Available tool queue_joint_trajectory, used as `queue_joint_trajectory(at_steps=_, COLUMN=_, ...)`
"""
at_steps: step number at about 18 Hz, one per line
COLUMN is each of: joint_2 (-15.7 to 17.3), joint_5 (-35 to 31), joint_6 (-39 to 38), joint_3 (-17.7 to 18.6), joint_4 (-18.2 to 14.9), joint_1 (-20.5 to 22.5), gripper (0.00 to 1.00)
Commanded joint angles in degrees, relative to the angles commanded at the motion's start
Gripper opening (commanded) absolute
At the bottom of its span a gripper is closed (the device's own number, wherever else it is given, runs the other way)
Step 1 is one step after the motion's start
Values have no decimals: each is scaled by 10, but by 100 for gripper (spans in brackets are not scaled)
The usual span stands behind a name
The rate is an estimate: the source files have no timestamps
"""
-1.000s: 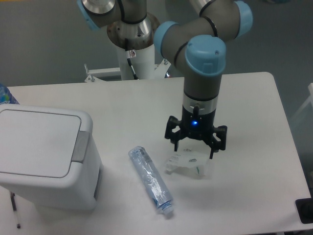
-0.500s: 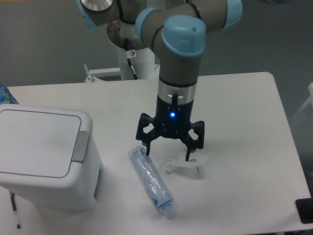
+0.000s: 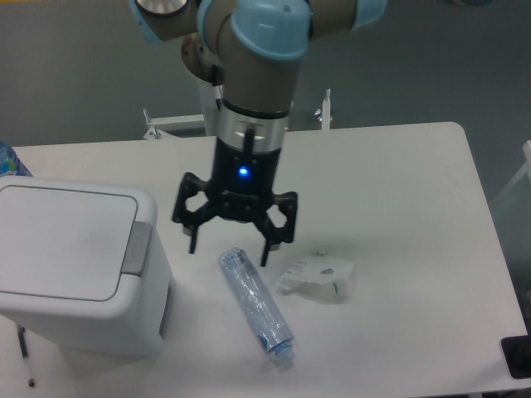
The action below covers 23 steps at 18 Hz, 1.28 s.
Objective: Open the trash can
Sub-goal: 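Move the open gripper over to the white trash can lid, then push the gripper against the lid edge to flip the lid open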
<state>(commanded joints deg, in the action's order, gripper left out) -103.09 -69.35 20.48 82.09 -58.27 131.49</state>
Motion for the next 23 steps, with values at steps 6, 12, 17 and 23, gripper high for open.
queue_joint_trajectory(at_steps=6, joint_2=0, joint_5=0, joint_6=1, joint_3=11, joint_4=2, joint_1=-12, gripper=100)
queue_joint_trajectory(at_steps=12, joint_2=-9, joint_5=-1, joint_6=0, joint_3=11, joint_4=2, joint_1=-15, gripper=100)
queue_joint_trajectory(at_steps=17, joint_2=-10, joint_5=-2, joint_6=0, joint_3=11, joint_4=2, joint_1=-16, gripper=100)
queue_joint_trajectory(at_steps=23, joint_2=-10, joint_5=-1, joint_6=0, joint_3=11, joint_4=2, joint_1=-19, gripper=100)
